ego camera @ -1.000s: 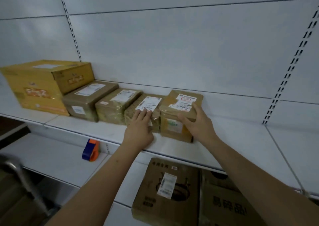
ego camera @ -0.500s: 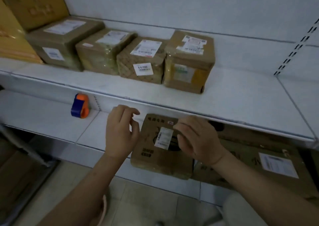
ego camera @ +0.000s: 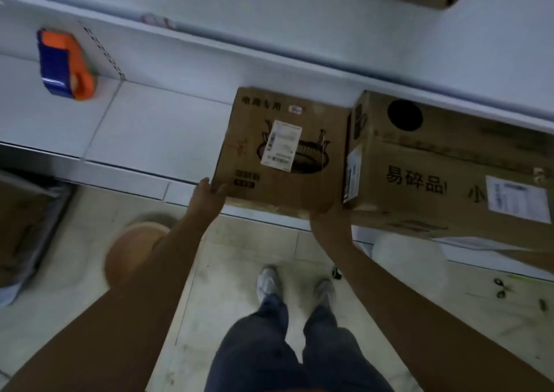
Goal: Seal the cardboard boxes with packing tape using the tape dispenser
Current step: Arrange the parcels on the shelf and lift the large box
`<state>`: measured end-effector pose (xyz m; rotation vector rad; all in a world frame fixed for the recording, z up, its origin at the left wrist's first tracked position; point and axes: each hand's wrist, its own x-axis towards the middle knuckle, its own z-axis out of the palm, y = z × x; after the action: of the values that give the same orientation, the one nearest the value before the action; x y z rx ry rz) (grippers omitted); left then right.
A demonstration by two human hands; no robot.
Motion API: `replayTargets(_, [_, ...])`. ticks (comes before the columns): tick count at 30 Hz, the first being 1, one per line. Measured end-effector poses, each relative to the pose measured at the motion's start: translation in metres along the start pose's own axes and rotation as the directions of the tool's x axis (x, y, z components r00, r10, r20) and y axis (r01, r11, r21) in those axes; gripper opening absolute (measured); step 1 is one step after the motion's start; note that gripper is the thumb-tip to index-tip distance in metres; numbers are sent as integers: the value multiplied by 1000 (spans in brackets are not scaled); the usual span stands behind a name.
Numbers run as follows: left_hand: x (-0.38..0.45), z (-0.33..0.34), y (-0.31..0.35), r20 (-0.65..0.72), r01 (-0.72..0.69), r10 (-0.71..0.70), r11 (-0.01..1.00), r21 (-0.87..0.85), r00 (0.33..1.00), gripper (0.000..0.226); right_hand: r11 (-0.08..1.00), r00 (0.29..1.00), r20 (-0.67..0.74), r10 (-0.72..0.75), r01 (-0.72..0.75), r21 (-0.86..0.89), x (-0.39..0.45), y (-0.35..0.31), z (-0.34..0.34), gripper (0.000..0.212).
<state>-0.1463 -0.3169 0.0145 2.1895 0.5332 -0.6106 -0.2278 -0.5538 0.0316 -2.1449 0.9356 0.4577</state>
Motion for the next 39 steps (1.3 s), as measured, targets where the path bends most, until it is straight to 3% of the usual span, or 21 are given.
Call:
replayTargets(4, [13, 13, -8, 29, 53, -51, 993, -107, 998, 45, 988, 978, -209, 2, 30, 149, -6, 4, 22, 41])
replayTargets(6, [17, 13, -12, 77, 108, -93, 970, -217, 993, 51, 970, 970, -243, 28, 32, 239, -13, 5, 25, 51])
replayTargets(10, [16, 5, -18, 116, 157, -121, 910, -384, 986, 49, 917, 966, -242, 87, 17, 398, -14, 18, 20, 51])
replayTargets(11, [11, 1, -18, 111, 164, -131, 907, -387, 985, 49, 901, 967, -223, 123, -15, 433, -12, 24, 19, 48])
replayTargets(13, [8, -9, -28, 95, 167, -141, 907, -386, 985, 60, 902, 977, -161, 140, -59, 427, -9, 28, 17, 21])
replayTargets(15, [-5, -19, -36, 85, 154, -131, 907, -392, 988, 70, 920, 987, -123, 100, -44, 389, -10, 30, 16, 31])
replayTargets(17, [-22, -26, -43, 67, 109, -89, 899, -424, 994, 62, 920, 991, -119, 63, -12, 392, -14, 35, 14, 39])
replayTargets(19, [-45, -26, -45, -6, 100, -118, 870, -482, 993, 57, 901, 993, -114, 26, 26, 434, -22, 36, 10, 27])
replayTargets(22, [-73, -23, -47, -6, 90, -117, 788, -609, 993, 64, 765, 998, -45, 39, -1, 644, -37, 34, 3, 9])
replayTargets(24, [-97, -23, -53, -30, 73, -112, 804, -590, 993, 61, 718, 999, 23, 31, -38, 695, -47, 33, -5, 19])
replayTargets(26, [-126, -24, -62, -73, 70, -137, 810, -582, 988, 59, 738, 997, 70, -32, -24, 675, -57, 39, -15, 19])
replayTargets(30, [-191, -31, -88, -90, 41, -205, 559, -828, 975, 55, 725, 962, 168, -216, 43, 687, -87, 49, -40, 16])
replayTargets(35, [-270, -37, -111, -105, -13, -155, 505, -863, 982, 73, 670, 862, 337, -379, 4, 742, -131, 56, -74, 40])
replayTargets(39, [-319, -39, -110, -48, -26, -31, 490, -871, 998, 36, 619, 842, 395, -367, -95, 779, -165, 68, -114, 47])
